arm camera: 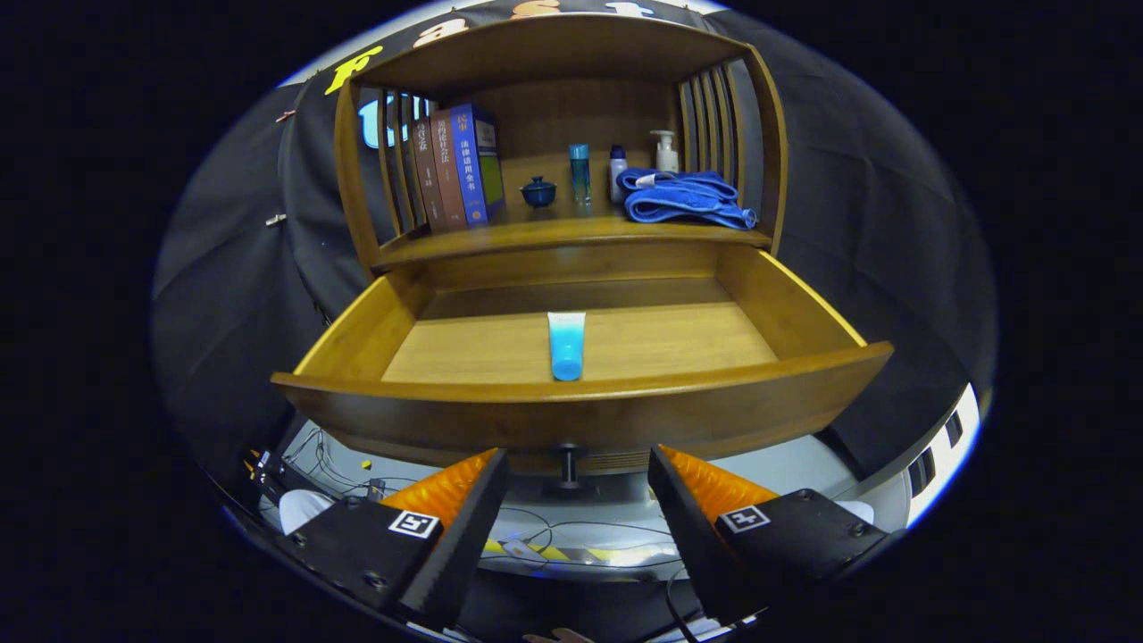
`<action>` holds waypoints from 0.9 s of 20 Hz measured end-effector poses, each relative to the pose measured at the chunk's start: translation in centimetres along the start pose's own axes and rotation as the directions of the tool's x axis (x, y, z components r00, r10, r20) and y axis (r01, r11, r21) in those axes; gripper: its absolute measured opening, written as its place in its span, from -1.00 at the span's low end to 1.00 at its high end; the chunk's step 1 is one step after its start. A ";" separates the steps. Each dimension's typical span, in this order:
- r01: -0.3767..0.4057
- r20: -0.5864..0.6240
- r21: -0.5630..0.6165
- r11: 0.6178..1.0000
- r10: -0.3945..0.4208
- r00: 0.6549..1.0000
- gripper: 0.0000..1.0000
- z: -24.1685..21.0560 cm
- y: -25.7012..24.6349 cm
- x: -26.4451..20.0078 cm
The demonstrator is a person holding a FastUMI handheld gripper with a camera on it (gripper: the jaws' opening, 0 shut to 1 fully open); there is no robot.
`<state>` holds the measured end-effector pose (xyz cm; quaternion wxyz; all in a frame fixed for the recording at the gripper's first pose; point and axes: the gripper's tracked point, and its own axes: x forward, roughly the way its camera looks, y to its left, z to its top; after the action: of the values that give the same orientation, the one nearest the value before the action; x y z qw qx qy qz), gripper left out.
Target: Pull open the drawer, take out the items inside it, and place them on the countertop above the cabinet.
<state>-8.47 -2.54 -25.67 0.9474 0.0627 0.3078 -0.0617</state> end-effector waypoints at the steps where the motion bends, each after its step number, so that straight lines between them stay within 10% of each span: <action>1: -0.009 0.002 0.008 1.000 0.009 1.000 0.96 0.9 0.3 -0.4; 10: -0.031 0.001 0.027 0.999 0.031 1.000 0.96 10.5 1.5 5.6; 18: -0.034 -0.227 0.013 0.999 0.036 0.973 0.96 9.2 1.8 15.5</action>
<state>9.55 -3.42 -27.24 0.9067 0.0792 0.4125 -0.0387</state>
